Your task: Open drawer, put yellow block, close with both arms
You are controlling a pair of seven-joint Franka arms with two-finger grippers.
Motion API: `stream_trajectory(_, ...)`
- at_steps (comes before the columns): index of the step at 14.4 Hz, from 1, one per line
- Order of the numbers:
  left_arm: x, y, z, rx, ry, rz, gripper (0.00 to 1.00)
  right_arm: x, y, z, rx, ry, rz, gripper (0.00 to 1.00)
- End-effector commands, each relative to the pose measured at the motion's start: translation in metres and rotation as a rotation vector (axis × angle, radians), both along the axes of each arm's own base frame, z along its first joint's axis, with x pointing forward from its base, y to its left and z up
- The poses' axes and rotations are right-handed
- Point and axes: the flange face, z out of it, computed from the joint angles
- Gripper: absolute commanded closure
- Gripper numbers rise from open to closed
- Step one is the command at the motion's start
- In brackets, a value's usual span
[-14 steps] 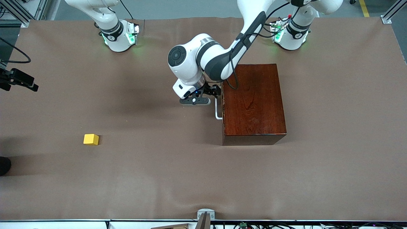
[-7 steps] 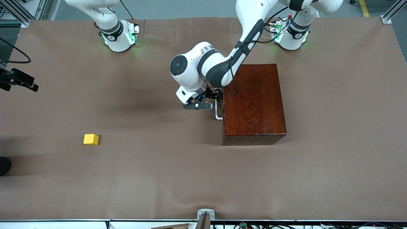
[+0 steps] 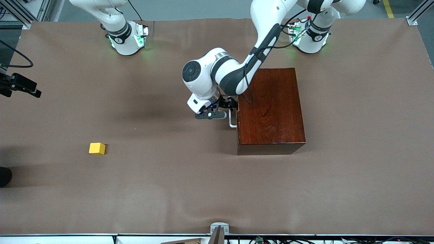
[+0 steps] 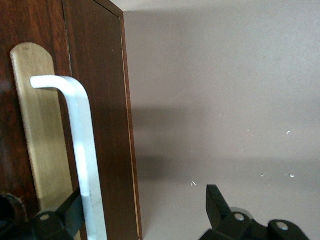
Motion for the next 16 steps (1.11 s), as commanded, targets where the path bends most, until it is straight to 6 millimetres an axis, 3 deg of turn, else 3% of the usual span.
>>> stream_trajectory(1, 0.003, -0.012, 0.005, -0.041, -0.066, 0.026, 0.0, 0.005, 0.002, 0.003, -0.018, -0.002, -0.007, 0.0)
stream_trajectory(10, 0.0, -0.03, 0.01, -0.141, -0.118, 0.038, 0.0, 0.005, -0.003, 0.009, -0.017, -0.014, -0.017, 0.0)
stream_trajectory(16, -0.005, -0.042, 0.01, -0.183, -0.145, 0.051, 0.0, 0.009, 0.006, 0.005, -0.019, -0.009, -0.002, 0.0)
